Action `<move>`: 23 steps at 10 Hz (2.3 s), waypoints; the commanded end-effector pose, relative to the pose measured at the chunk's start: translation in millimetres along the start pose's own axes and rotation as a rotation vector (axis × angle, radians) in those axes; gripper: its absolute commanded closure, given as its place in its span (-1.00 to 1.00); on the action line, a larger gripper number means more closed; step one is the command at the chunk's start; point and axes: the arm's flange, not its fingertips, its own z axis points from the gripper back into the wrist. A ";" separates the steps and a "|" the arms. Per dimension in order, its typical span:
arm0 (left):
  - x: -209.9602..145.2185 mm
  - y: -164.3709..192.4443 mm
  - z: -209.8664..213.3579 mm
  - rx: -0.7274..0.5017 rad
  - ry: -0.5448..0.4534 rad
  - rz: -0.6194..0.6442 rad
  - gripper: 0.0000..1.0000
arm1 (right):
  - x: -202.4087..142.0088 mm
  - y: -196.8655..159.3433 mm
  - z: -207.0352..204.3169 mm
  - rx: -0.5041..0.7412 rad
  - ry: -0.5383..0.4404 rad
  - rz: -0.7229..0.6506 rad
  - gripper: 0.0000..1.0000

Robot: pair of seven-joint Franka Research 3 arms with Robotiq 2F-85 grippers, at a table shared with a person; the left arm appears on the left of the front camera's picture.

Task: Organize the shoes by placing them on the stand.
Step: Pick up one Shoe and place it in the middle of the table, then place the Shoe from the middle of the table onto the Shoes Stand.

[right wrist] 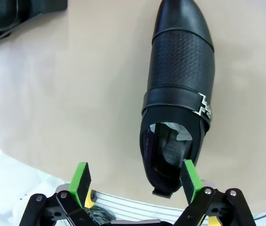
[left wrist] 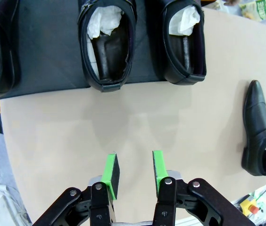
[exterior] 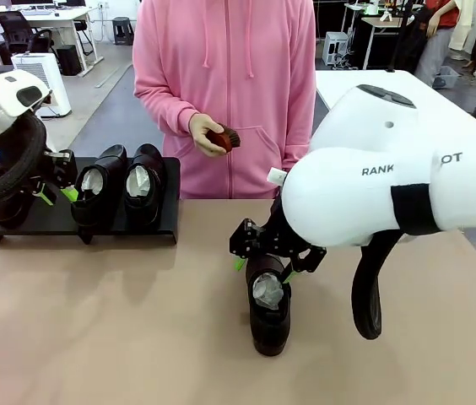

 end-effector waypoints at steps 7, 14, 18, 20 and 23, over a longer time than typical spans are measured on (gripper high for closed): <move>0.2 1.5 1.2 -0.008 -0.002 0.002 0.19 | -0.1 4.4 -9.8 -0.014 -0.019 -0.009 -1.00; -51.1 -131.5 -63.8 -0.073 -0.055 0.156 0.19 | 20.4 -122.0 119.2 -0.138 -0.313 -0.416 -1.00; -68.1 -197.0 -113.5 -0.130 0.032 0.169 0.19 | 19.5 -115.4 121.0 -0.083 -0.274 -0.312 -1.00; -73.0 -222.8 -125.0 -0.135 0.091 0.091 0.19 | 19.5 -115.4 121.0 -0.083 -0.274 -0.312 -1.00; -89.9 -253.1 -134.4 -0.165 0.122 -0.025 0.19 | 19.5 -115.4 121.0 -0.083 -0.274 -0.312 -1.00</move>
